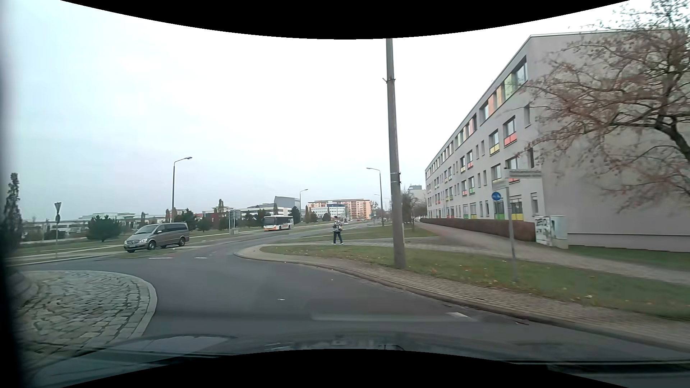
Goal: Follow the waypoints while adhering to traffic rules and regulations
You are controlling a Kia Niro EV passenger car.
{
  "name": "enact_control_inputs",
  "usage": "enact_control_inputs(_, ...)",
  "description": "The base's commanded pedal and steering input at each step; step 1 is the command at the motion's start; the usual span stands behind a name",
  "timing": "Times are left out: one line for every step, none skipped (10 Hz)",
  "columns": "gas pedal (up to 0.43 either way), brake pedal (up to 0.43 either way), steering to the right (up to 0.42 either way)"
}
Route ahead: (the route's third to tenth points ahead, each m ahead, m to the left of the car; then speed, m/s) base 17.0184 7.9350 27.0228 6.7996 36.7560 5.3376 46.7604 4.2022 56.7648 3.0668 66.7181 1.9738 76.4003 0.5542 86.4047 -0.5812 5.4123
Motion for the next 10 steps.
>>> enact_control_inputs(0.157, 0.0, -0.281)
enact_control_inputs(0.157, 0.0, -0.281)
enact_control_inputs(0.157, 0.0, -0.281)
enact_control_inputs(0.157, 0.0, -0.282)
enact_control_inputs(0.157, 0.0, -0.282)
enact_control_inputs(0.157, 0.0, -0.282)
enact_control_inputs(0.157, 0.0, -0.282)
enact_control_inputs(0.157, 0.0, -0.282)
enact_control_inputs(0.15, 0.0, -0.282)
enact_control_inputs(0.138, 0.0, -0.283)
